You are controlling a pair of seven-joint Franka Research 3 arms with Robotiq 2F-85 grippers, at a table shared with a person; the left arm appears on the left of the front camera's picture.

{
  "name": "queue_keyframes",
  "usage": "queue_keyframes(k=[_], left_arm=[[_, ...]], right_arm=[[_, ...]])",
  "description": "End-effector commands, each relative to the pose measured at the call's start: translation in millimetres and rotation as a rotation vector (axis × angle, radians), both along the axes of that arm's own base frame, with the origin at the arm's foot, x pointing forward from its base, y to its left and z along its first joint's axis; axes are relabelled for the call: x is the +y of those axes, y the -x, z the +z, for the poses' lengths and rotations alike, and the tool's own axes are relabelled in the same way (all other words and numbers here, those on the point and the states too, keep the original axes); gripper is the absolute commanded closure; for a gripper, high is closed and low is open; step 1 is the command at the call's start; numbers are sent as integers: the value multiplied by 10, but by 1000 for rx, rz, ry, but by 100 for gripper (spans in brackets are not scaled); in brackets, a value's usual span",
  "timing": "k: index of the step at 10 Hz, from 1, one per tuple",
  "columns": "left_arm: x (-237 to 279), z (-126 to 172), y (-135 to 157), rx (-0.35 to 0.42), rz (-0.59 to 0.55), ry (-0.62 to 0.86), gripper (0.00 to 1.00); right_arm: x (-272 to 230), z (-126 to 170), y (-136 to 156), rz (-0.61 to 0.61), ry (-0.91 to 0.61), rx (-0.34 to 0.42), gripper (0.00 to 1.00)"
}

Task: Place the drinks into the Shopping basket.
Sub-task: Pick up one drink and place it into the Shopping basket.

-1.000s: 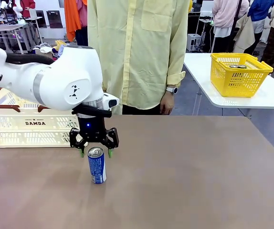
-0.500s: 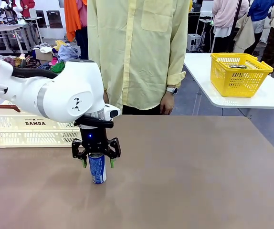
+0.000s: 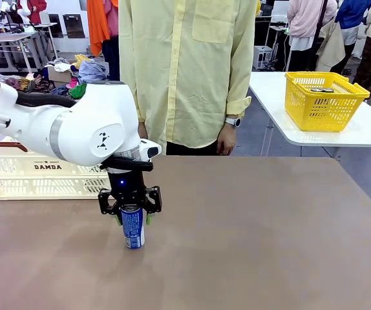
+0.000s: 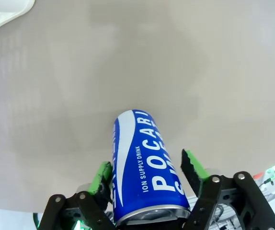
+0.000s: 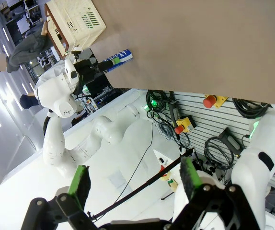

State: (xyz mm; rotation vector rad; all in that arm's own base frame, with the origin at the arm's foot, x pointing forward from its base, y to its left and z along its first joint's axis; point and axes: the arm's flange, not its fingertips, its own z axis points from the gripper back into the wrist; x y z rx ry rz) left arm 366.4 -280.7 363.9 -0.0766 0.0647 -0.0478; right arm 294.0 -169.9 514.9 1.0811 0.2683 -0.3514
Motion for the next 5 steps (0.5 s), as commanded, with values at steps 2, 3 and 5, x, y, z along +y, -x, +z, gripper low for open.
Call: queue_keyframes(k=[2,3,5], left_arm=[[5,-64,6,-9,-9,8,100],[3,-54,14,-11,-9,11,100],[7,-7,66,-20,-12,23,100]], right_arm=[[-29,-7,32,20,12,-11,0],[-29,-7,32,20,12,-11,0],[-29,-7,32,20,12,-11,0]])
